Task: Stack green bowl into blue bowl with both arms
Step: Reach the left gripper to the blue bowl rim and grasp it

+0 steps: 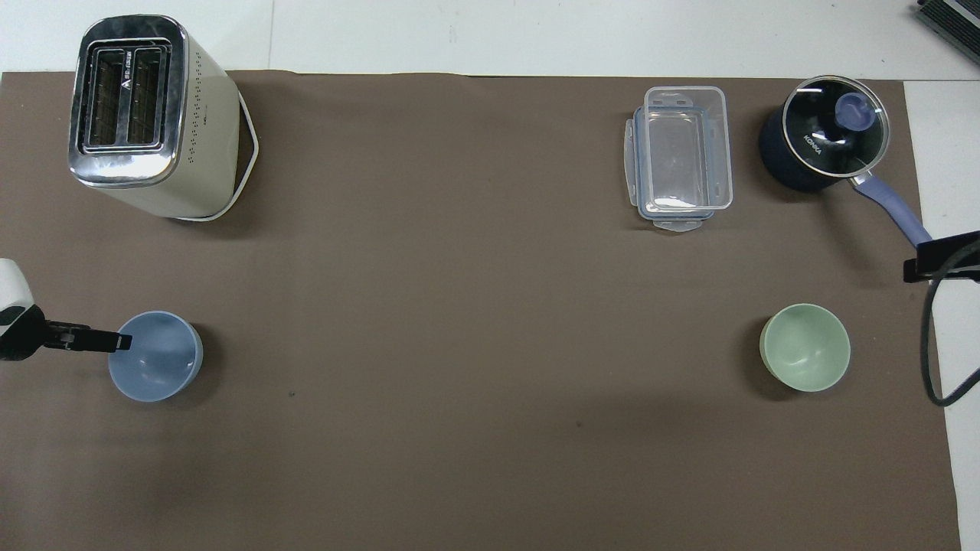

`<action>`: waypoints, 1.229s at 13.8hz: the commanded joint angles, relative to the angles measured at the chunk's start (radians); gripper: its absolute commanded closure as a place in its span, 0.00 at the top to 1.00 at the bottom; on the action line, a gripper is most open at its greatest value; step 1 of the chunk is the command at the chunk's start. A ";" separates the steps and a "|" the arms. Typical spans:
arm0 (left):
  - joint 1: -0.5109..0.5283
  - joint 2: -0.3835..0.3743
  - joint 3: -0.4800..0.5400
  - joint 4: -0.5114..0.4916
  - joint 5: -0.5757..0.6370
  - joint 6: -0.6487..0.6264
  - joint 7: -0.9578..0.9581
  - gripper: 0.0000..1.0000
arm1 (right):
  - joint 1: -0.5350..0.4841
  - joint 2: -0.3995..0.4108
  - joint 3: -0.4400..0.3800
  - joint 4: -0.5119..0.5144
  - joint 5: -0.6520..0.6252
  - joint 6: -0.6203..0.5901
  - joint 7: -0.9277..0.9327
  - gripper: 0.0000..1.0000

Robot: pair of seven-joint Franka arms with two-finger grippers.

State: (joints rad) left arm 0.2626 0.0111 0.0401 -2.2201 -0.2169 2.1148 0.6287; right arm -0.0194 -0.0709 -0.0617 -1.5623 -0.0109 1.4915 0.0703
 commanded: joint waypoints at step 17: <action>-0.045 -0.089 -0.019 -0.058 -0.038 -0.058 0.026 0.00 | -0.011 -0.038 0.006 -0.055 0.012 0.026 0.008 1.00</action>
State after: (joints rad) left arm 0.2605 -0.0282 0.0220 -2.2928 -0.2360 2.0996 0.6487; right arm -0.0196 -0.0756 -0.0618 -1.5736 -0.0109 1.4915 0.0703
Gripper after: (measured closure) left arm 0.956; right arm 0.000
